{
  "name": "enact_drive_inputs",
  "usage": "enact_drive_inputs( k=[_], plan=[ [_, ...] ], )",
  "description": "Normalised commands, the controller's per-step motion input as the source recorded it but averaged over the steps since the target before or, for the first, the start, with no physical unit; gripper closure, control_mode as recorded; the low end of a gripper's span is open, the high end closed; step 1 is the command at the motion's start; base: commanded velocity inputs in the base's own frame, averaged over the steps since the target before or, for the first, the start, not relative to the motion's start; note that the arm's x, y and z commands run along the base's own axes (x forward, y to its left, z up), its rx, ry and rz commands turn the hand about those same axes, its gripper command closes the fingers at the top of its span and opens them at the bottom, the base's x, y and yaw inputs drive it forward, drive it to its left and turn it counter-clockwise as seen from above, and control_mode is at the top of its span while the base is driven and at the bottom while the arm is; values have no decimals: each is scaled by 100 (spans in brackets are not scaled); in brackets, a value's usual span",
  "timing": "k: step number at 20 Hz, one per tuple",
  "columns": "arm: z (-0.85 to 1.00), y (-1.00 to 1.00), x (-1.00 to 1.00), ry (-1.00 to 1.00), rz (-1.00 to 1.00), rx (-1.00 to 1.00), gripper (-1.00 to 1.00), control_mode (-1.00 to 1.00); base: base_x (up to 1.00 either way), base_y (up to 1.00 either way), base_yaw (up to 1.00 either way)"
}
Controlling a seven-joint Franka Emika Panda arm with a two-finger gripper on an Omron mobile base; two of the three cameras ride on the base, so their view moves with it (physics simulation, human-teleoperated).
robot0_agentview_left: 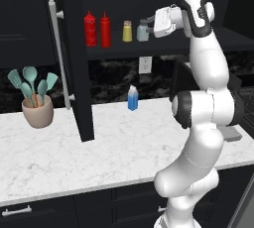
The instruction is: Put the shaker and condiment bottle from the counter next to their counterparts in the cabinet.
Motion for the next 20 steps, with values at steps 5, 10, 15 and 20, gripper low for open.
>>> enact_drive_inputs(
  k=[5,10,15,20],
  plan=[
    [0,-16,-23,0,-7,7,-100,-100,0,0,0],
    [0,-11,-40,0,-17,7,-100,-100,0,0,0],
    [2,-6,-42,0,-20,3,-100,-100,0,0,0],
    [18,0,-48,0,-18,0,-100,-100,0,0,0]
  ],
)
